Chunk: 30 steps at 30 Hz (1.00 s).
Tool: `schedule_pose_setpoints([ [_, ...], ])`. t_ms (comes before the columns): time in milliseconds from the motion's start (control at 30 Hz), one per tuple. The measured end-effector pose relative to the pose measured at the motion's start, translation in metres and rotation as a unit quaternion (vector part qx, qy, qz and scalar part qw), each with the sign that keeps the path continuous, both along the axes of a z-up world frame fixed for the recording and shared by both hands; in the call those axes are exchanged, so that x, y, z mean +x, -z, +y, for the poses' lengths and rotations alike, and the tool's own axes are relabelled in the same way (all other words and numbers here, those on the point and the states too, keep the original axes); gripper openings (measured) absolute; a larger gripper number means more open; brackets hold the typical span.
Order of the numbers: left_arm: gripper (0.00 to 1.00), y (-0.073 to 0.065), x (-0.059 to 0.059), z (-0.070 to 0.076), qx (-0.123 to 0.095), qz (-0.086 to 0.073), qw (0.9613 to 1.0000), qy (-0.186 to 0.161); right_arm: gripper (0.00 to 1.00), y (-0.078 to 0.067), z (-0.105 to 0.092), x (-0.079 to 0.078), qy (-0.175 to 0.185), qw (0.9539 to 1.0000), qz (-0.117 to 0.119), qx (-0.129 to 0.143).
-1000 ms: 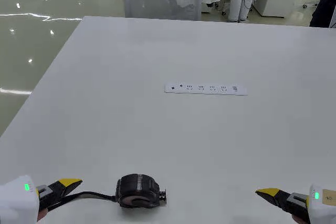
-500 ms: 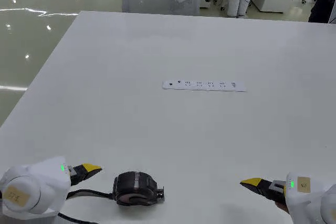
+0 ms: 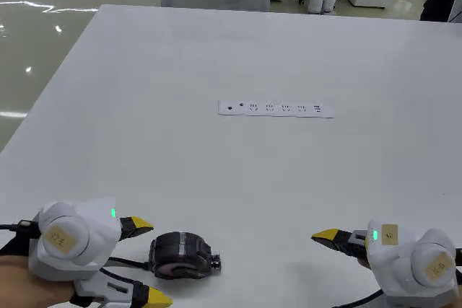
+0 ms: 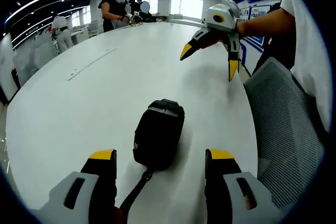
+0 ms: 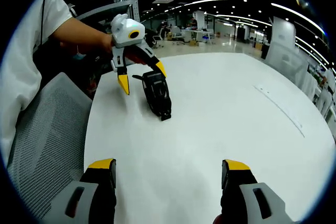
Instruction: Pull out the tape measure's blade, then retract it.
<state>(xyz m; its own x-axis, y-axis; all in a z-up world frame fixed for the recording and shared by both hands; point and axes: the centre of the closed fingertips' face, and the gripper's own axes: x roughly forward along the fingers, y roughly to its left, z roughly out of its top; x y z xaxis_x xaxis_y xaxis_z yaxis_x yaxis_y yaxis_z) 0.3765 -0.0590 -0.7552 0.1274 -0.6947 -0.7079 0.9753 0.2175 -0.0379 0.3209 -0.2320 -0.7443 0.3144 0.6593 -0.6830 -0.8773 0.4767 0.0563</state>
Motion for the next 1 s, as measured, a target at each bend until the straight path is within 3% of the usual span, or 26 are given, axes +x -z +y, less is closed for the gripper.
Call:
schedule_pose_setpoints([
  [267, 0.5, 0.008, 0.005, -0.005, 0.011, 0.0, 0.9998, 0.017, 0.82, 0.004, 0.005, 0.007, -0.005, 1.0, 0.006, 0.004],
  [367, 0.47, 0.012, 0.007, -0.007, 0.017, -0.009, 0.9996, 0.021, 0.82, 0.006, 0.006, 0.009, -0.007, 0.9999, 0.007, 0.004],
  [567, 0.35, 0.016, 0.005, -0.008, 0.022, -0.009, 0.9991, 0.036, 0.81, 0.008, 0.009, 0.014, -0.01, 0.9999, 0.007, 0.007],
  [1000, 0.29, 0.02, 0.008, -0.01, 0.027, -0.017, 0.9987, 0.039, 0.79, 0.013, 0.016, 0.015, -0.018, 0.9998, 0.008, 0.006],
])
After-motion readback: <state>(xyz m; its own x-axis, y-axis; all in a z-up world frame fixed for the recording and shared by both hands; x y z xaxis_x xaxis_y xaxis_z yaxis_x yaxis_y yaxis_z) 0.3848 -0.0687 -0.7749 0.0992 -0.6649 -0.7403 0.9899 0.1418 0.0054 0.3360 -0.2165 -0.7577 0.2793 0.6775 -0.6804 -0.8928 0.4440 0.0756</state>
